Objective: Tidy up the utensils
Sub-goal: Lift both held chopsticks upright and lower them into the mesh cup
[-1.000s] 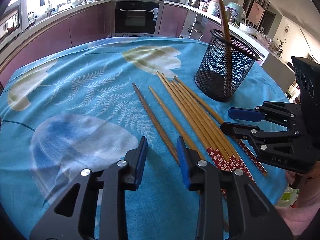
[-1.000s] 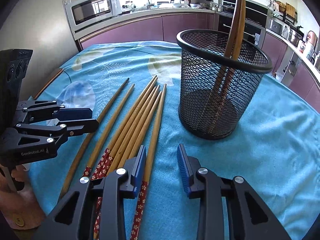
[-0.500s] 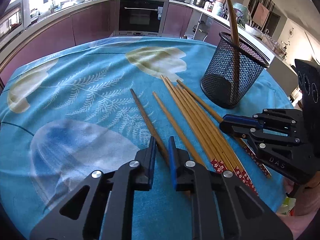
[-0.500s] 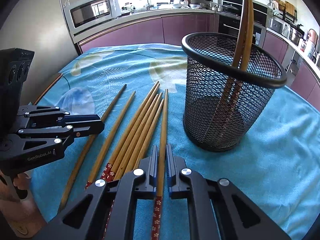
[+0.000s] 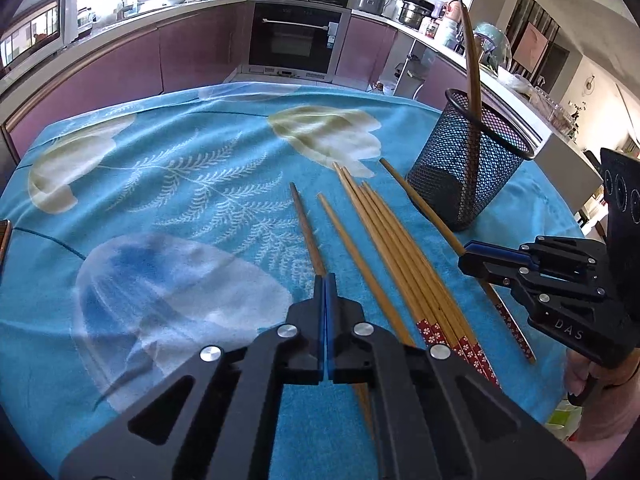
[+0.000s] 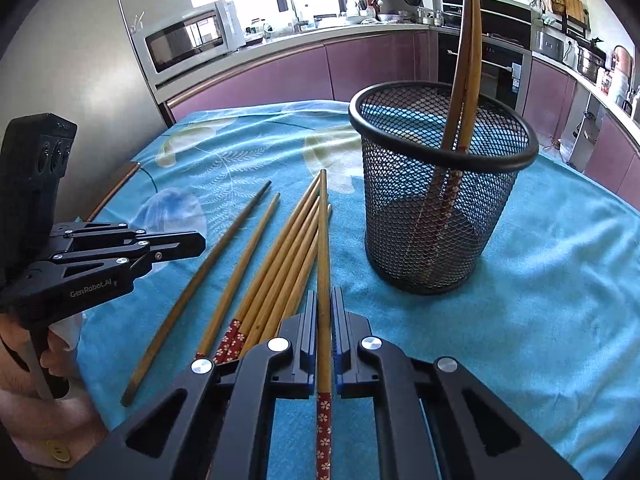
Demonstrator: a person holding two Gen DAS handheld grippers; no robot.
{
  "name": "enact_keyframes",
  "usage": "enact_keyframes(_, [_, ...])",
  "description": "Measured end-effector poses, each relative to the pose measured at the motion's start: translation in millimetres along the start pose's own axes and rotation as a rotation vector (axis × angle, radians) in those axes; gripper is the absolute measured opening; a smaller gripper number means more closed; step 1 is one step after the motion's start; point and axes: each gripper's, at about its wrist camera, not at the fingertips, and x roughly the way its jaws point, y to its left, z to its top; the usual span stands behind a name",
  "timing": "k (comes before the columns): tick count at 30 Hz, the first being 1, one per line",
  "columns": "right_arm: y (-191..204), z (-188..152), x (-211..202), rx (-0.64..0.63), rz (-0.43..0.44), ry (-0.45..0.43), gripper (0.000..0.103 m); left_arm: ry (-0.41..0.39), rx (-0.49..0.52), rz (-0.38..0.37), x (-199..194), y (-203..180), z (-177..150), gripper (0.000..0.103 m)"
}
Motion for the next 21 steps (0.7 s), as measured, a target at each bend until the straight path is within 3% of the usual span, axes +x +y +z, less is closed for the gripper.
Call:
enact_keyframes(3, [-0.3, -0.4, -2.0, 0.000, 0.010, -0.002, 0.006, 0.014, 0.011, 0.007, 2.2, -1.3, -0.2, 0.002])
enact_keyframes(8, [-0.9, -2.3, -4.0, -0.001, 0.016, 0.001, 0.006, 0.018, 0.044, 0.040, 8.4, -9.7, -0.9, 0.015])
enact_keyframes(15, [1.9, -0.9, -8.7, -0.012, 0.025, -0.012, 0.006, 0.031, 0.079, 0.087, 23.0, -15.5, 3.4, 0.015])
enact_keyframes(21, [3.4, -0.3, -18.8, -0.020, 0.038, -0.041, 0.006, 0.022, 0.058, 0.098, 24.0, -16.2, 5.6, 0.008])
